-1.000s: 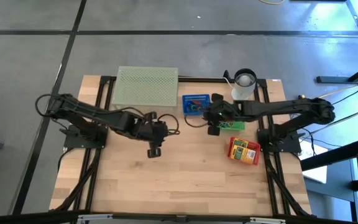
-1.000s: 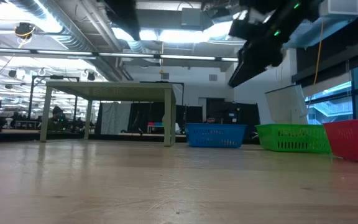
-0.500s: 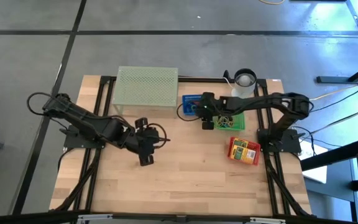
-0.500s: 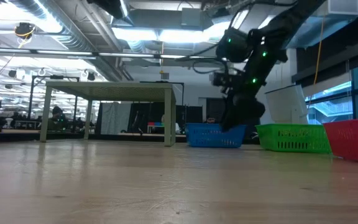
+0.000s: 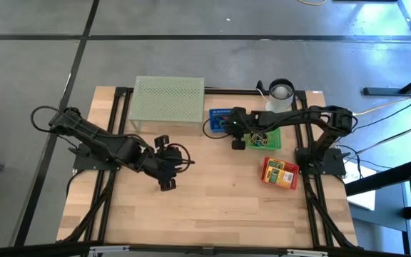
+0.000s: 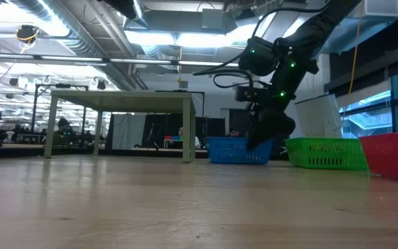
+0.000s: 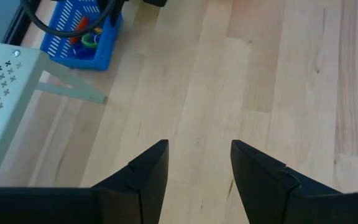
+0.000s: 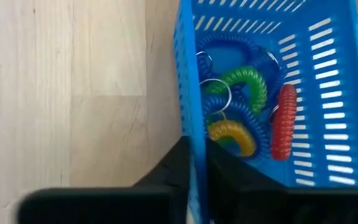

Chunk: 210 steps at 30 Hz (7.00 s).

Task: Pick & Place Office Desk Supplies
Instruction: Put the blue bin on the shelf

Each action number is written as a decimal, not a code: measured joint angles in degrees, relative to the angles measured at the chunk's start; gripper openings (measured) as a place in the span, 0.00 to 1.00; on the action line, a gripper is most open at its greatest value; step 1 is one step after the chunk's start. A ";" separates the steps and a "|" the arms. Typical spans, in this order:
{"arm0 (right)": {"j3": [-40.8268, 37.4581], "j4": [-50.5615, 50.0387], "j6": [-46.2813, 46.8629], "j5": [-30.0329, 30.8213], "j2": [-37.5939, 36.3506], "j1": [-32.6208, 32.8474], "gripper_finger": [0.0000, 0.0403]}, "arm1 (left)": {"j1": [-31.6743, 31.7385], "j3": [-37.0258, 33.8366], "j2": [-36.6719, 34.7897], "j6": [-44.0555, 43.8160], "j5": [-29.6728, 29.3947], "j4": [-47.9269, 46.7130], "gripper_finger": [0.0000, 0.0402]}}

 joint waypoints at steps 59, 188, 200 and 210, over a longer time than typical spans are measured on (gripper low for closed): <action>3.74 -4.54 -12.01 -11.37 -3.84 25.64 0.37 | 0.14 -2.88 0.45 6.54 -7.27 -3.26 0.42; 3.74 -2.38 39.19 31.63 -15.52 42.60 0.37 | 48.88 -20.26 -30.82 55.25 8.61 -17.06 0.02; 3.74 -2.38 39.19 31.78 -15.52 42.60 0.37 | 54.47 -20.31 -30.82 55.63 8.01 -17.07 0.07; 3.74 -2.36 39.17 31.76 -15.52 42.60 0.37 | 57.80 -20.31 -30.80 55.58 7.91 -15.44 0.13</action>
